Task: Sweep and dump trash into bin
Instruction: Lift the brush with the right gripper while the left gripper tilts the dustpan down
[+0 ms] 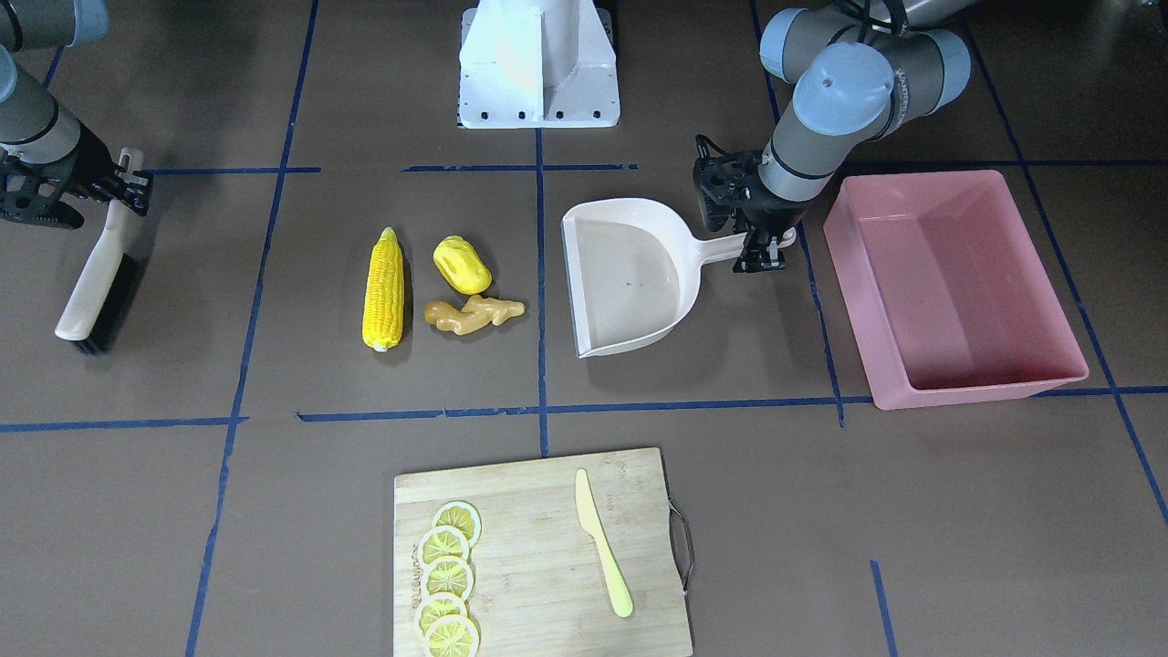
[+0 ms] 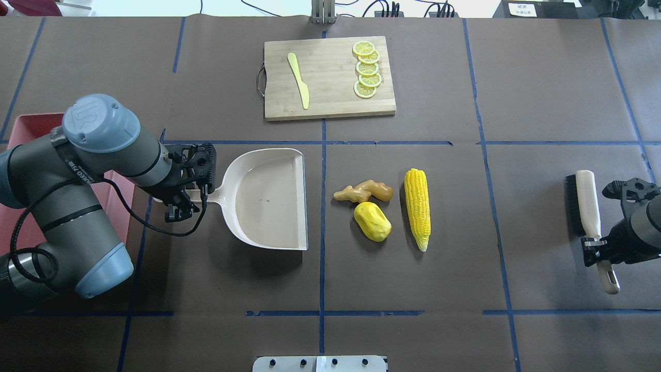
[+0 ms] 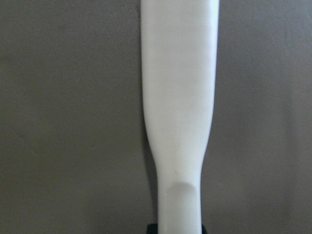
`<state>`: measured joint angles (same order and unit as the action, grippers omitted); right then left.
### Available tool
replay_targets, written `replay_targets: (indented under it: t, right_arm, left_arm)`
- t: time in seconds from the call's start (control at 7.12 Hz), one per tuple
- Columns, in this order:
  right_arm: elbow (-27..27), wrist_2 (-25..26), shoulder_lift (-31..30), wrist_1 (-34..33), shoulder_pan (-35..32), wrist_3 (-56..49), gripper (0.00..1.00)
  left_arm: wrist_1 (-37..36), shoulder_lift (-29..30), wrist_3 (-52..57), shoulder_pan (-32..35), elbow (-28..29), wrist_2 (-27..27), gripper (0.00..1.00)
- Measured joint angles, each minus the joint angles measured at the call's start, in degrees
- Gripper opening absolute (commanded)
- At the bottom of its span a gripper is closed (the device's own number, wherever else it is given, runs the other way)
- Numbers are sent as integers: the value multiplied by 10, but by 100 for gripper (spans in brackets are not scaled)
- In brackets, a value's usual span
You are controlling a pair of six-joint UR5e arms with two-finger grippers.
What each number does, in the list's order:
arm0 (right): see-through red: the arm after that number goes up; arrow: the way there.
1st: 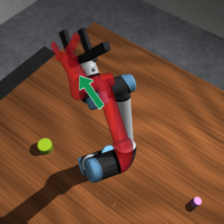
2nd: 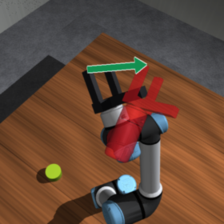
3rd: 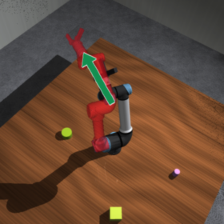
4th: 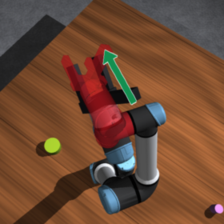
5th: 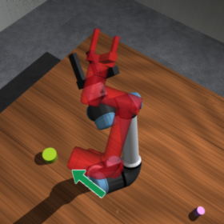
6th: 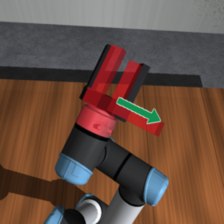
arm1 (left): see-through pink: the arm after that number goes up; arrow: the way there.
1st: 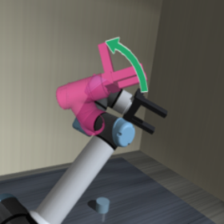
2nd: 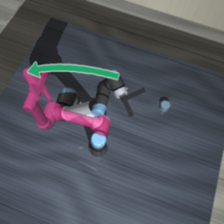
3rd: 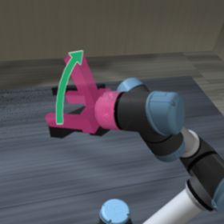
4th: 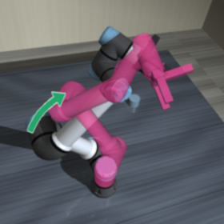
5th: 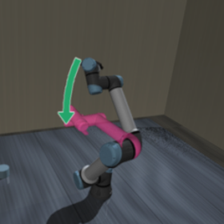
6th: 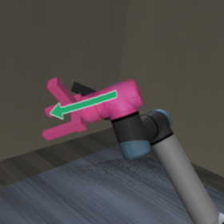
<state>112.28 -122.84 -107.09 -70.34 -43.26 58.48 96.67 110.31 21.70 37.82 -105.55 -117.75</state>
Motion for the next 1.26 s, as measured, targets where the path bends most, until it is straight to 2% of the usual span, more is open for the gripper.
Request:
replay_targets:
  t: [0.42,0.7,1.26]
  right_arm:
    - [28,-21,2,1,-10,0,0]
    - [41,-41,11,1,-19,0,0]
    - [44,-67,40,-6,-22,1,0]
  left_arm:
    - [-11,17,-2,0,-8,42,0]
    - [-63,33,-3,-4,-13,90,0]
    - [-143,73,-3,-42,-14,98,0]
